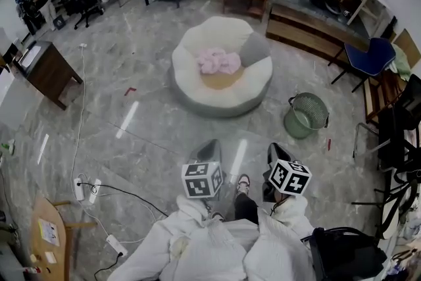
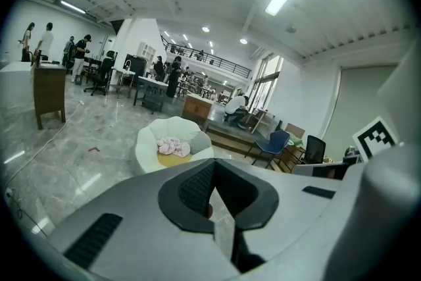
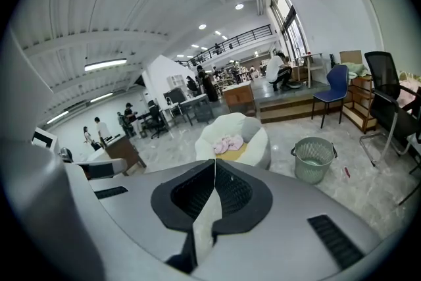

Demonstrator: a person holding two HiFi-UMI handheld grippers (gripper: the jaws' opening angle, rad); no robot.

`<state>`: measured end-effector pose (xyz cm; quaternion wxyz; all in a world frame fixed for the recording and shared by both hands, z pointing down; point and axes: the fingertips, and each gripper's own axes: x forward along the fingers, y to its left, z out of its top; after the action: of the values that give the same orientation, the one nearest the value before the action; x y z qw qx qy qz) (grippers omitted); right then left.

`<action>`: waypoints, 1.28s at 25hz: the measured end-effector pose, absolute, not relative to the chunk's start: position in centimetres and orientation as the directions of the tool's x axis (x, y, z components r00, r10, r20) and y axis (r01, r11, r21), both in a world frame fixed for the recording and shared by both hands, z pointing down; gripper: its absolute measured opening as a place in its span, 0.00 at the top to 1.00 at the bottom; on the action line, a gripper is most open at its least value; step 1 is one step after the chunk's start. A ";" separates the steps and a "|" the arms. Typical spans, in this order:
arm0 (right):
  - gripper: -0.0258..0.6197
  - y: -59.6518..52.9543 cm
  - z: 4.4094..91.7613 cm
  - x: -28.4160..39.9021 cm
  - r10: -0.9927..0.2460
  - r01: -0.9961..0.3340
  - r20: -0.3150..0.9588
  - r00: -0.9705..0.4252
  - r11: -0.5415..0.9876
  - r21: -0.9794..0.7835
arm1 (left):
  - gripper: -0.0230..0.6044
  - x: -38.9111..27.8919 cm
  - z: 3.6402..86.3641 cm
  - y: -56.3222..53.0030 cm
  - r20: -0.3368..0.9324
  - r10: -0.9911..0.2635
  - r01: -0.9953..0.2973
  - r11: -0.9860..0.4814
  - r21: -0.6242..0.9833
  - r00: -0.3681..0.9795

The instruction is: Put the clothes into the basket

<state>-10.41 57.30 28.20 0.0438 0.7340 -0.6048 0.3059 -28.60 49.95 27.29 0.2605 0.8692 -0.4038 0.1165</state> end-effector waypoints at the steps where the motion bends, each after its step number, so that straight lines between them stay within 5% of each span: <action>1: 0.92 56.5 28.3 -10.1 -0.860 -0.915 0.503 0.079 -0.263 -0.306 | 0.96 -28.2 27.3 49.2 0.413 -0.642 -0.764 -0.538 0.357 0.646; 32: 0.92 37.7 30.3 10.5 -0.823 -0.915 0.567 0.038 -0.257 -0.311 | 0.96 -5.9 28.0 29.9 0.434 -0.612 -0.750 -0.559 0.354 0.661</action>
<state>10.51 37.72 30.31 0.0684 0.7172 -0.6058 0.3376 -5.89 29.88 27.96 0.2615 0.8730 -0.3901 0.1317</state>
